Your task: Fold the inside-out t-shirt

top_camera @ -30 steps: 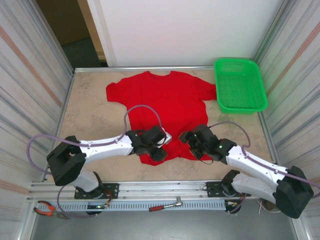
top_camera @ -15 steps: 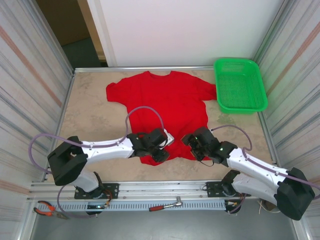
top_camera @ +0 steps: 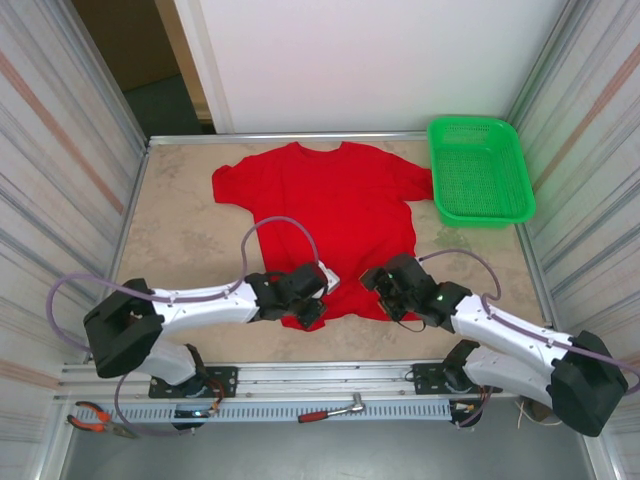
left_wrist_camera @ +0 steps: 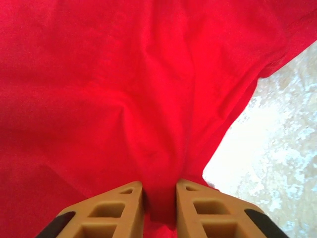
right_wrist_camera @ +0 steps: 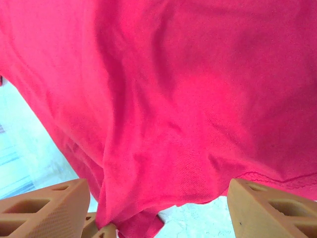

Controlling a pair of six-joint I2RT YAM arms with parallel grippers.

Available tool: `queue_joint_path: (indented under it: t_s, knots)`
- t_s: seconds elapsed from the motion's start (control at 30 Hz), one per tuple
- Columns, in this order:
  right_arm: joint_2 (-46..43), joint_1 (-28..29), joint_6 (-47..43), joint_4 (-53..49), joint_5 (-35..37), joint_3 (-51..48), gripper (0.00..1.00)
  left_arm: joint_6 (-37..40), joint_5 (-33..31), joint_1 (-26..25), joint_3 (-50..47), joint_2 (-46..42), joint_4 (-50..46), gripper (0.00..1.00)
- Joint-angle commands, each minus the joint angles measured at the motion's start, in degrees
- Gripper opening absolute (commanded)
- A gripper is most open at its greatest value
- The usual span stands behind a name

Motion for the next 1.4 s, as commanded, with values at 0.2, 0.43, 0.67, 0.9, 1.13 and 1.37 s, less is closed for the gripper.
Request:
queue_joint_path:
  t_s: [0.2,0.43,0.67,0.9,1.13,1.37]
  knots:
    - [6.5,6.26,5.26,4.82,1.28,2.83,0.71,-0.42,-0.48,-0.38,2.75,-6.01,-1.99,0.0]
    - [10.57,9.17,8.51,7.74,2.26,2.78,0.68,-0.95,-0.8,-0.38,2.58,-7.32,-2.69,0.0]
    - [11.89,12.77,11.07,11.02,4.06,3.03,0.82,-2.01,-0.94,-0.38,2.48,-11.92,-2.0,0.0]
    - [9.8,15.68,12.23,10.94,8.3,4.95,0.93,-2.36,-0.6,-0.38,3.47,-15.48,-2.76,0.0]
    - [8.8,16.04,12.64,13.0,13.58,6.28,1.0,-2.62,0.15,-0.38,3.93,-16.41,-2.96,0.0]
    - [12.27,17.2,13.73,18.22,13.48,8.16,0.99,-2.45,0.62,-0.39,4.5,-16.59,-3.4,0.0]
